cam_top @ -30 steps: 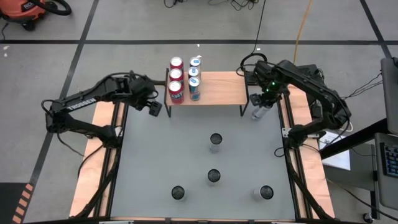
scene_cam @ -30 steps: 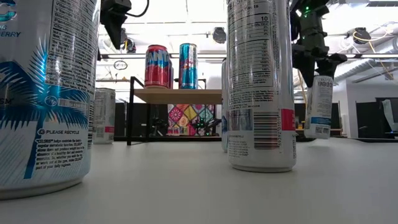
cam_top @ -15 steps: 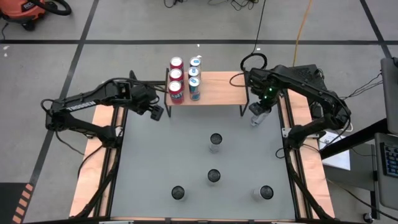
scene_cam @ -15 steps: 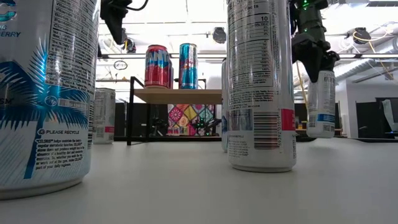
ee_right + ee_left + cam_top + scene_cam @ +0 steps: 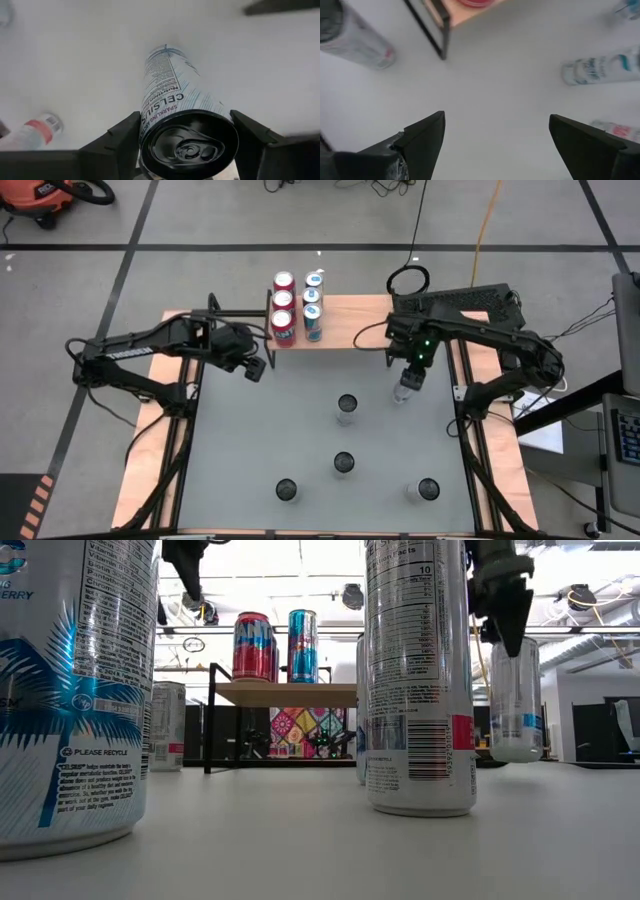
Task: Place canned beverage on shelf
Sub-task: Put the top right white-blue soda can on the shelf
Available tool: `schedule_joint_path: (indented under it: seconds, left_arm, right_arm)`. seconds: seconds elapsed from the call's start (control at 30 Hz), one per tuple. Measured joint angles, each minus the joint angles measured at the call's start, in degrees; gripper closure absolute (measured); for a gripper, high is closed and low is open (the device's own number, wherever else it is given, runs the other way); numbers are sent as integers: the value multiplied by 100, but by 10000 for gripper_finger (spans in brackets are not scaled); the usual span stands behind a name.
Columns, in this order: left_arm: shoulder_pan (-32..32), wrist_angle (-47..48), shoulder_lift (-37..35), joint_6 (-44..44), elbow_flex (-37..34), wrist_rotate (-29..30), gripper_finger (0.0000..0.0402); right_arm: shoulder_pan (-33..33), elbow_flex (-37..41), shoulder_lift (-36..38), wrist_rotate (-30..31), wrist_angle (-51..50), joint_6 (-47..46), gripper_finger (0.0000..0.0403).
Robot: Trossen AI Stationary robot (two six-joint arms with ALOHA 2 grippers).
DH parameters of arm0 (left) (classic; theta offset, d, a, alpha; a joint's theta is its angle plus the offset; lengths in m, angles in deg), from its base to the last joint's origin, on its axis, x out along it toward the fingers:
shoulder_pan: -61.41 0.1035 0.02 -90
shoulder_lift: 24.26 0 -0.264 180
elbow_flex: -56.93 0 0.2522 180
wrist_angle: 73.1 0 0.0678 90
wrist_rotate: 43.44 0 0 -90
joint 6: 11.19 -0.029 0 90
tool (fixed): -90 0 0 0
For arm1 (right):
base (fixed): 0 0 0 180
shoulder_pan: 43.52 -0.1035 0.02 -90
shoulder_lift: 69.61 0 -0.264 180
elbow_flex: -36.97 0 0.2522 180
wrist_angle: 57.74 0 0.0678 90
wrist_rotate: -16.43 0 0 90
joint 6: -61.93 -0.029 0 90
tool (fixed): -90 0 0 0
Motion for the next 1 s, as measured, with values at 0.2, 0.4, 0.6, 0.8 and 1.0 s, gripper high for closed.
schedule_joint_path:
  seconds: [0.2, 0.4, 0.6, 0.8, 1.0]
  left_arm:
    - [-331, -693, 0, 138, 0, -39, 43]
    - [-609, -1848, 0, 28, 0, -50, 43]
    - [-867, -3120, 0, -655, 0, -50, 43]
    - [-1020, -3943, 21, -1271, 0, -32, 43]
    - [-1106, -4417, 127, -1677, 7, -89, 43]
  right_arm:
    - [-358, -2, 0, -128, 99, 168, 195]
    - [-619, -153, 0, -136, 70, 234, 195]
    - [-758, -822, 0, -112, 115, 545, 197]
    - [-888, -1662, 0, -111, 139, 984, 198]
    - [-1091, -2409, 0, -31, 163, 1461, 198]
